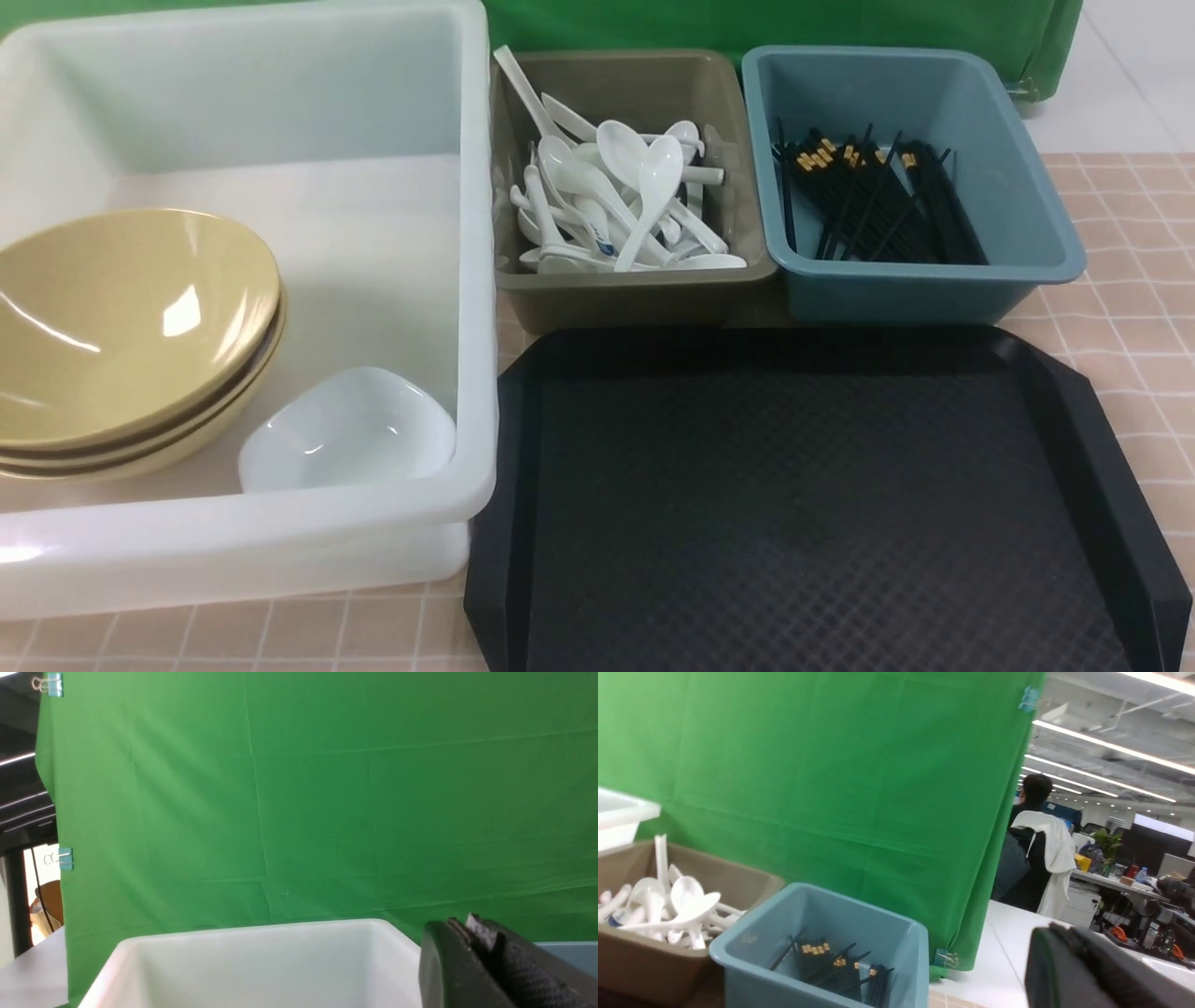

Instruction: On brown table put chopsticks spoon bowls plates into blue grey white boxes.

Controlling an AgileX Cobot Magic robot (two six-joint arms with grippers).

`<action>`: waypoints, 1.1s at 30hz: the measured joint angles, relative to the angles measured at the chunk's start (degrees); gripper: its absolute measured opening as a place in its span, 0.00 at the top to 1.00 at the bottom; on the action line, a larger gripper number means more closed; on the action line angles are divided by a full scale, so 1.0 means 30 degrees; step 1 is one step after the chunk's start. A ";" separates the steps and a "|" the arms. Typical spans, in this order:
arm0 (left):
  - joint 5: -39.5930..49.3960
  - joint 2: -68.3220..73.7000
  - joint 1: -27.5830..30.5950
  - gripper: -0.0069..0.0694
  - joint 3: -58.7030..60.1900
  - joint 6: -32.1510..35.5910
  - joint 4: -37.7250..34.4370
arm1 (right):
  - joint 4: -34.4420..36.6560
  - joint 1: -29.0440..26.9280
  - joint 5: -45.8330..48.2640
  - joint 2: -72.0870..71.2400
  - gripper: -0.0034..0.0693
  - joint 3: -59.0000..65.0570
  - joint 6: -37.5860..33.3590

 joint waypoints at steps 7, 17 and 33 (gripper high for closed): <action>0.0000 0.0000 0.0000 0.91 0.0000 0.0000 0.0000 | 0.0000 0.0000 0.0228 0.0008 0.89 0.0427 0.0062; -0.0020 0.0000 0.0000 0.91 0.0000 0.0000 0.0000 | -0.0365 -0.0022 -0.1881 -0.0304 0.87 0.2549 0.1758; -0.0017 0.0000 0.0000 0.91 0.0000 0.0000 0.0000 | -0.6062 -0.0268 0.5651 -0.0434 0.85 0.2658 1.0652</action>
